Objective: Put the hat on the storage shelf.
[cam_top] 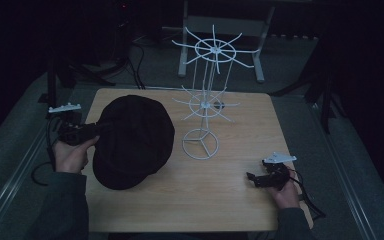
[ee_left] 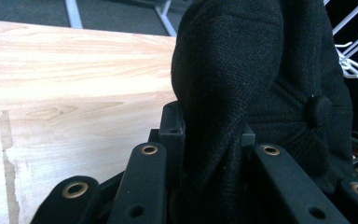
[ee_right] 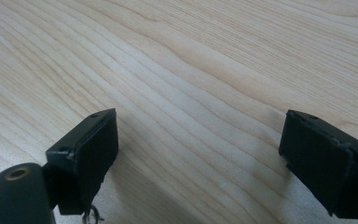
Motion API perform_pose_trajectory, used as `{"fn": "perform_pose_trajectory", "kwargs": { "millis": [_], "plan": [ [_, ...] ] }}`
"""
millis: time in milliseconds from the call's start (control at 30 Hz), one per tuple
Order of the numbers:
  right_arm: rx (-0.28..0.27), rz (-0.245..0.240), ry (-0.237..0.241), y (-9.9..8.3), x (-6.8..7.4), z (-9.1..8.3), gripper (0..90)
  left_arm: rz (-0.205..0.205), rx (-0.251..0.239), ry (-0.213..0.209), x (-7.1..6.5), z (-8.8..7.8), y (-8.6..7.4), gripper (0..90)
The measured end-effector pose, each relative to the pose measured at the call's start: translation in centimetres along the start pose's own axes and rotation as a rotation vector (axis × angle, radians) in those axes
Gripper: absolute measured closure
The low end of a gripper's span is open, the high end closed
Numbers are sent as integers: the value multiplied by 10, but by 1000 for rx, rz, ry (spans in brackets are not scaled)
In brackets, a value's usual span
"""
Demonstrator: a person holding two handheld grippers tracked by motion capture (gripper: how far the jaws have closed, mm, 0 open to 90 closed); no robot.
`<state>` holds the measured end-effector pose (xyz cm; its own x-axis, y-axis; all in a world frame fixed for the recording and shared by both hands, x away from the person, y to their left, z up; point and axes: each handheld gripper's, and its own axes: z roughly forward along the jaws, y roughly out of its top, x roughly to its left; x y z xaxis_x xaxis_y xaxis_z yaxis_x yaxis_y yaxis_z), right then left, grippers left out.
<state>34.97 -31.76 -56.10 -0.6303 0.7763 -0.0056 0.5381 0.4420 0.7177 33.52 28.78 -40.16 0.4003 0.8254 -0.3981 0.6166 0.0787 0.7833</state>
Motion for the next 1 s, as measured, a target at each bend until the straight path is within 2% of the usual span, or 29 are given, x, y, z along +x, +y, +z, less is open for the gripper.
{"fn": "perform_pose_trajectory", "kwargs": {
  "millis": [167,567,1000],
  "plan": [
    [0,0,0,0,0,0,116,-9,-17,-31,0,-3,2,754],
    [-1,1,0,0,0,0,116,-7,-65,-71,-3,-15,12,753],
    [0,-1,0,0,0,0,116,8,-103,-93,-7,-25,22,753]
  ]
}}
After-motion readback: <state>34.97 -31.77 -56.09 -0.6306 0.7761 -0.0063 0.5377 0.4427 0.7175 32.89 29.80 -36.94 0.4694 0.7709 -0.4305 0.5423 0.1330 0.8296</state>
